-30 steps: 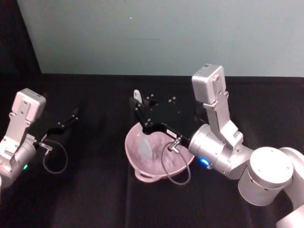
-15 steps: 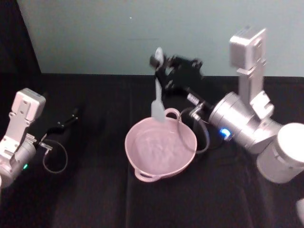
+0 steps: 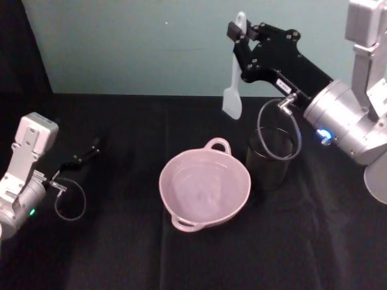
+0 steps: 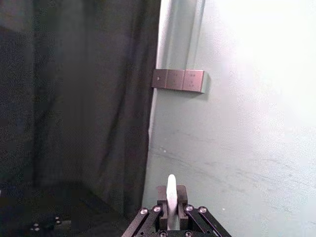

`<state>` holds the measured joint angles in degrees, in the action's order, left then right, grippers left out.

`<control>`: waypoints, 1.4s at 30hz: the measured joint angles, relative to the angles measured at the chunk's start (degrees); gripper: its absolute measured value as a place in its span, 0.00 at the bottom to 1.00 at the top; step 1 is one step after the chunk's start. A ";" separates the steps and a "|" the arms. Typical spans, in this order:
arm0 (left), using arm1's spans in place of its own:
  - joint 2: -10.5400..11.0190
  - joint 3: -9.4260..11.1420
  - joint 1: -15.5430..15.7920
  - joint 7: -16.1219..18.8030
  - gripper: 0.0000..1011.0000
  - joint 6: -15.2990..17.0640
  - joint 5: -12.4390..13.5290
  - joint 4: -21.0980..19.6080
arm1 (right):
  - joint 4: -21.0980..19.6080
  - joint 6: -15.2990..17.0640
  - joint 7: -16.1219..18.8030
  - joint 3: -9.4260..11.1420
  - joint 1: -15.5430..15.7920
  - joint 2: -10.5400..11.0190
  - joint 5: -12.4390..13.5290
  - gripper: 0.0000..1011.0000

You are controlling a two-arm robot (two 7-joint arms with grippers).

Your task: Use the one hand to pick up the spoon and stir the clear water in the bowl.

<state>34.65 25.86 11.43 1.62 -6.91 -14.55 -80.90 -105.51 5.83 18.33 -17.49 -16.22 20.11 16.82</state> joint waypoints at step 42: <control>0.00 0.00 0.00 0.00 1.00 0.00 0.00 0.00 | 18.19 2.92 0.74 7.72 2.62 0.06 15.63 0.12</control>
<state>34.65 25.86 11.43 1.62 -6.90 -14.55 -80.90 -87.32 8.76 19.07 -9.77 -13.60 20.17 32.45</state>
